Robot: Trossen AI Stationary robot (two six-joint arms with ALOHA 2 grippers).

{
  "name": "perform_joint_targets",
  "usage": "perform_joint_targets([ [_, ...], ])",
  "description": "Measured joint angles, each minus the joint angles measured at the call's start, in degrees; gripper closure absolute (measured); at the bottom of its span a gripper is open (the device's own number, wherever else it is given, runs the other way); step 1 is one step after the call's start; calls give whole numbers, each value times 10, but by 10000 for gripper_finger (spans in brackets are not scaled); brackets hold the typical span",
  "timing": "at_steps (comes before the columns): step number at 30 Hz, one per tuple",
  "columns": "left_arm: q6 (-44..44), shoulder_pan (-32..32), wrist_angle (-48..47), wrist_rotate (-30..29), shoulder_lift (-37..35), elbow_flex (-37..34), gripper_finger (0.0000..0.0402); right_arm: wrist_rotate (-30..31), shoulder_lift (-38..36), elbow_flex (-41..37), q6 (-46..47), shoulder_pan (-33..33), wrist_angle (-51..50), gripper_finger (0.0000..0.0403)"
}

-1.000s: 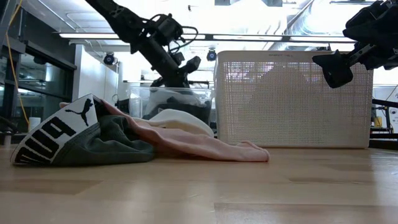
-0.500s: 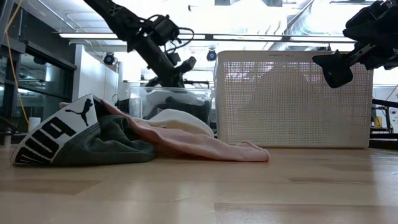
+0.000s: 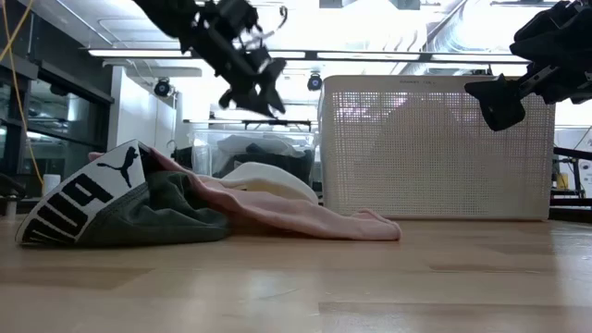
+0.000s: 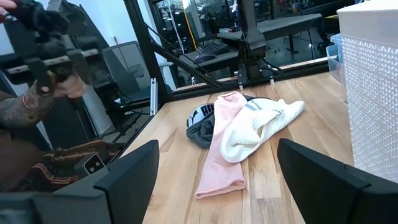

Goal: Pick & Place Cloths
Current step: Put the white sock into the left transparent bin

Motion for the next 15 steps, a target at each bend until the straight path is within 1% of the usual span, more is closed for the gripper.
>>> perform_joint_targets([
  [3, 43, -30, -11, -6, -29, 0, 213, 0, 0, 0, 0, 0, 0, 85],
  [6, 98, -72, -72, -8, -58, 0, 209, 0, 0, 0, 0, 0, 0, 85],
  [8, 123, -103, -133, -10, -73, 1, 209, 0, 0, 0, 0, 0, 0, 85],
  [13, 132, -187, -261, -7, -95, 0, 209, 0, 0, 0, 0, 0, 0, 85],
  [15, 128, -220, -289, -8, -97, 0, 209, 0, 0, 0, 0, 0, 0, 85],
])
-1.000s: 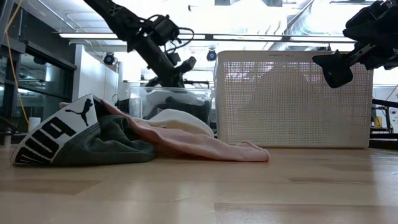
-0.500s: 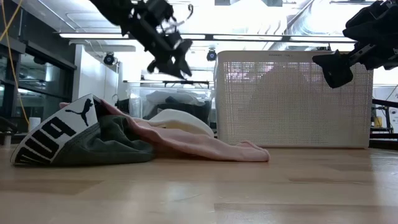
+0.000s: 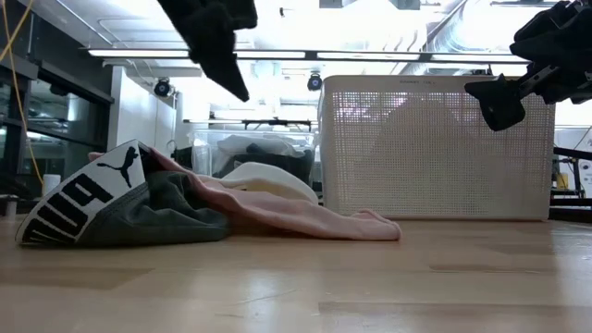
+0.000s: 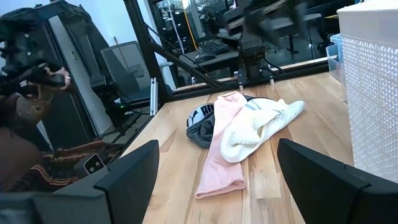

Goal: Pick & Place Cloths
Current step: Put the white sock into the left transparent bin

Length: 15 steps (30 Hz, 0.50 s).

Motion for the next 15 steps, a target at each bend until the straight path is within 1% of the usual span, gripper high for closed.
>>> perform_joint_targets([
  [3, -11, -42, -36, 0, 0, -1, 209, 0, 0, 0, 0, 0, 0, 85],
  [7, -16, -89, -20, -9, 0, -32, 208, 0, 0, 0, 0, 0, 0, 85],
  [9, -32, -104, -3, -15, 1, -49, 203, 0, 0, 0, 0, 0, 0, 85],
  [12, -73, -115, 26, -15, 0, -76, 183, 0, 0, 0, 0, 0, 0, 85],
  [15, -104, -119, 68, -11, 0, -101, 149, 0, 0, 0, 0, 0, 0, 85],
])
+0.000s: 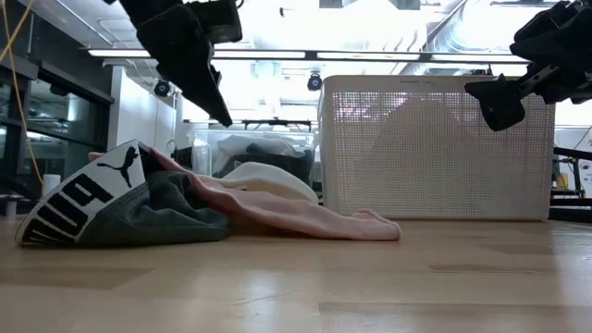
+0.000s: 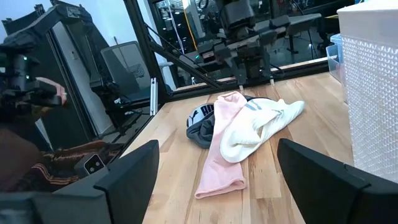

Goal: Pick & Place Cloths
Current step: Put the white sock into the left transparent bin

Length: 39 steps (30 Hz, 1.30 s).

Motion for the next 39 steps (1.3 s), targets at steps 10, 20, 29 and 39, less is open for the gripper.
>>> perform_joint_targets([
  [10, 121, 1, 100, 15, 30, -55, 96, 0, 0, 0, 0, 0, 0, 85],
  [20, 169, 2, 184, 33, 90, -65, 96, 0, 0, 0, 0, 0, 0, 85],
  [29, 167, 29, 186, 79, 120, -64, 116, 0, 0, 0, 0, 0, 0, 85],
  [39, 168, 31, 184, 83, 120, -64, 289, 0, 0, 0, 0, 0, 0, 85],
])
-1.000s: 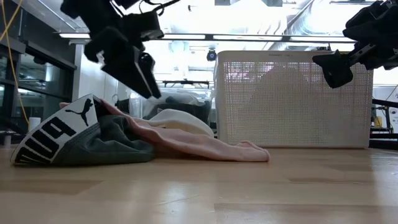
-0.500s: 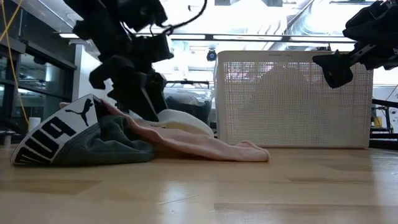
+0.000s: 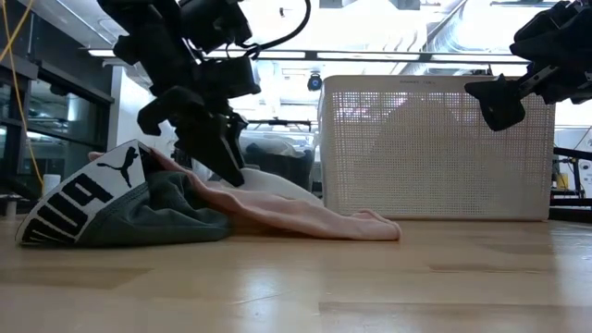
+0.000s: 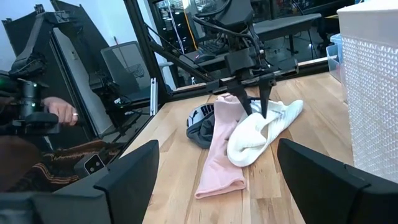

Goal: Pick & Place Cloths
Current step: Put the white sock into the left transparent bin

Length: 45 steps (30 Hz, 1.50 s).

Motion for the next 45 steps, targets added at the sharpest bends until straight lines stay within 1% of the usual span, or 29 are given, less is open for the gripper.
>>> perform_joint_targets([
  [3, 0, 0, -4, 0, 0, 0, 359, 0, 0, 0, 0, 0, 0, 85],
  [4, 0, 0, -4, 0, 0, 0, 379, 0, 0, 0, 0, 0, 0, 85],
  [5, 0, 0, -4, 0, 0, 0, 389, 0, 0, 0, 0, 0, 0, 85],
  [10, 0, 0, -4, 0, -1, 0, 394, 0, 0, 0, 0, 0, 0, 85],
  [13, -6, 0, -6, -5, -14, 2, 396, 0, 0, 0, 0, 0, 0, 85],
  [18, -17, 0, -32, -10, -42, 19, 398, 0, 0, 0, 0, 0, 0, 85],
  [23, -32, -2, -61, -22, -88, 40, 400, 0, 0, 0, 0, 0, 0, 85],
  [24, -33, -7, -74, -33, -99, 42, 400, 0, 0, 0, 0, 0, 0, 85],
  [28, -42, -31, -118, -113, -142, 53, 400, 0, 0, 0, 0, 0, 0, 85],
  [34, -110, -66, -180, -254, -204, 56, 401, 0, 0, 0, 0, 0, 0, 85],
  [40, -144, -97, -196, -388, -260, 56, 401, 0, 0, 0, 0, 0, 0, 85],
  [45, -152, -106, -197, -478, -300, 56, 401, 0, 0, 0, 0, 0, 0, 85],
])
